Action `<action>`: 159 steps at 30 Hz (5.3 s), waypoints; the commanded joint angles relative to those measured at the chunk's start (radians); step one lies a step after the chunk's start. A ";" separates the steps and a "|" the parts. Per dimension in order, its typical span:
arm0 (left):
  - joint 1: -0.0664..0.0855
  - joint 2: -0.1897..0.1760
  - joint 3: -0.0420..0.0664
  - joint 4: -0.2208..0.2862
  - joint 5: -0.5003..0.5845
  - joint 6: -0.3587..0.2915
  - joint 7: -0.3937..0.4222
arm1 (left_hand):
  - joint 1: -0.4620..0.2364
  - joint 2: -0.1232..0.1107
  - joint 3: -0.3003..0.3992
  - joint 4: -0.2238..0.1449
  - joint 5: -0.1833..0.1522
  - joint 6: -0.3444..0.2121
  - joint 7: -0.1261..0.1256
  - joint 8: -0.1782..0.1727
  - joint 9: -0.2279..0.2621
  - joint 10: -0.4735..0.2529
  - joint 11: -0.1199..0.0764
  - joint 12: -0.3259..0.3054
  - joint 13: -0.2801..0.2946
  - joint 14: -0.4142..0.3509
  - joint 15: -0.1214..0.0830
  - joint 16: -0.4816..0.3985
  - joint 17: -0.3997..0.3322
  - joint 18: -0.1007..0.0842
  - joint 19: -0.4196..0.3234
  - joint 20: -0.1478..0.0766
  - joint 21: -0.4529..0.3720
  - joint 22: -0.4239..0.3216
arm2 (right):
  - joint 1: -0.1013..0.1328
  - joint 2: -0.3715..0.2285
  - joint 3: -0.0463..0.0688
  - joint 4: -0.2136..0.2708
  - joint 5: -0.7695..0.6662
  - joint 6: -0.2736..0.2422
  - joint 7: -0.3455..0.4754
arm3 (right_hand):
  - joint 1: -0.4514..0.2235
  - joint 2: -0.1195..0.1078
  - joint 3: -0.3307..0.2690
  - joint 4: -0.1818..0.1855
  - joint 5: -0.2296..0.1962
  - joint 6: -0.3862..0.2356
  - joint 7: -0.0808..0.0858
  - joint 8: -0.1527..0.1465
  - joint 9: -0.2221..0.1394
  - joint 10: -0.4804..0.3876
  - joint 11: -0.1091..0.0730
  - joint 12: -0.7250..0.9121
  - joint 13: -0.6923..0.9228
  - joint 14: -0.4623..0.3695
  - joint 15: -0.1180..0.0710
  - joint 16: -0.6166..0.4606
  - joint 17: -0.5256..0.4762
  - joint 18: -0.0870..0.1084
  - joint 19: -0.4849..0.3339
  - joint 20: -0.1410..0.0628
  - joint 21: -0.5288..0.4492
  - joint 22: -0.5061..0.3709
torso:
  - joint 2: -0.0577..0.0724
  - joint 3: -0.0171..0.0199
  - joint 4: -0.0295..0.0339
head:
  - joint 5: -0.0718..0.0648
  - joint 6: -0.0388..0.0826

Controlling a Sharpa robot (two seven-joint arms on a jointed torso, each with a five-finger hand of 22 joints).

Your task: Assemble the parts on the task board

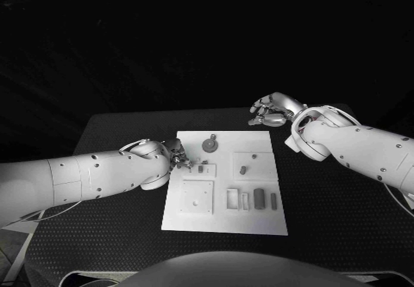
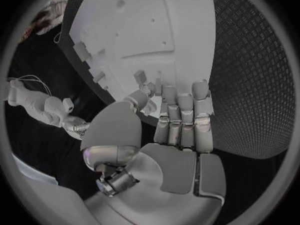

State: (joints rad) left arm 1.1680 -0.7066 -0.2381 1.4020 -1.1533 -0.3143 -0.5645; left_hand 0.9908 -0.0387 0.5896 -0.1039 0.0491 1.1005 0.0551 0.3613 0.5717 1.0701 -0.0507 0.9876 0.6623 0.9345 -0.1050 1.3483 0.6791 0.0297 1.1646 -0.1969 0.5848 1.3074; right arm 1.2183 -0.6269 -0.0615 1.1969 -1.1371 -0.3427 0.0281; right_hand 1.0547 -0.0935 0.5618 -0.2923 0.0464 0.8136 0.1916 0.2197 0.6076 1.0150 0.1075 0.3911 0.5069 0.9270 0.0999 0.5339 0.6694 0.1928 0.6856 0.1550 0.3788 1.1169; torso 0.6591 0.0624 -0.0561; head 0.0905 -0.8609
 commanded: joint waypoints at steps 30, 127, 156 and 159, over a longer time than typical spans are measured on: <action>-0.020 0.017 0.000 -0.020 0.017 0.008 0.002 | -0.015 0.007 0.011 -0.028 0.006 0.038 -0.021 0.100 0.049 0.005 -0.009 0.013 -0.008 0.000 -0.012 0.017 -0.014 0.026 -0.001 -0.014 0.020 0.023 | 0.001 0.001 0.001 -0.002 -0.001 0.016 0.006 | 0.009 0.001 -0.009 0.001 0.002 0.005 0.003 0.006 -0.002 -0.007 0.001 0.001 -0.009 -0.001 0.002 -0.011 0.005 -0.017 -0.007 0.005 -0.009 0.003 | 0.001 -0.0003 -0.0012 | -0.002 -0.010; -0.019 0.008 0.000 -0.035 0.065 0.060 0.025 | -0.051 -0.101 -0.011 0.049 0.003 0.021 -0.022 0.133 0.035 -0.002 -0.011 0.036 -0.042 -0.008 -0.019 0.049 -0.070 0.026 -0.005 -0.023 0.031 0.019 | 0.000 0.002 0.001 -0.007 -0.001 0.037 0.014 | 0.014 -0.005 -0.018 0.001 0.002 0.002 0.004 0.006 -0.004 -0.013 0.004 0.003 -0.026 -0.003 0.006 -0.026 0.012 -0.016 -0.013 0.009 -0.016 0.005 | 0.002 -0.0015 -0.0016 | -0.006 -0.012; -0.019 0.007 0.001 -0.040 0.107 0.075 0.042 | 0.011 -0.041 -0.009 -0.012 -0.001 0.010 -0.016 0.137 0.033 -0.010 -0.005 0.039 -0.049 -0.017 -0.014 0.055 -0.082 0.022 -0.011 -0.018 0.031 0.019 | 0.000 0.003 0.001 -0.010 -0.002 0.038 0.013 | 0.015 -0.004 -0.019 0.001 0.002 0.002 0.004 0.006 -0.004 -0.013 0.004 0.005 -0.029 -0.002 0.006 -0.028 0.014 -0.015 -0.014 0.009 -0.017 0.006 | 0.001 0.0000 -0.0015 | -0.006 -0.012; -0.019 0.008 0.001 -0.041 0.113 0.080 0.042 | -0.012 -0.062 -0.027 -0.004 -0.001 0.005 -0.013 0.135 0.033 -0.011 -0.003 0.039 -0.050 -0.018 -0.012 0.055 -0.083 0.020 -0.012 -0.016 0.031 0.018 | 0.000 0.003 0.001 -0.009 -0.002 0.038 0.013 | 0.015 -0.004 -0.019 0.001 0.002 0.002 0.004 0.006 -0.004 -0.013 0.004 0.005 -0.029 -0.002 0.006 -0.028 0.014 -0.015 -0.014 0.010 -0.017 0.006 | 0.001 0.0000 -0.0011 | -0.006 -0.012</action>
State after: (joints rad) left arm 1.1504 -0.6994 -0.2363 1.3608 -1.0553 -0.2618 -0.5306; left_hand 0.9908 -0.0879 0.5702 -0.1121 0.0456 1.1091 0.0427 0.4926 0.6052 1.0647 -0.0518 1.0224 0.6140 0.9220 -0.1170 1.3985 0.5968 0.0226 1.1596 -0.2122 0.6117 1.3075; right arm 1.2182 -0.6240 -0.0616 1.1877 -1.1371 -0.3114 0.0329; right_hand 1.0586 -0.0974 0.5493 -0.2911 0.0464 0.8096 0.1957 0.2197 0.6040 1.0079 0.1142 0.3911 0.4795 0.9271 0.0998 0.5102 0.6818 0.1928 0.6786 0.1621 0.3676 1.1213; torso 0.6601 0.0623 -0.0571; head 0.0853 -0.8728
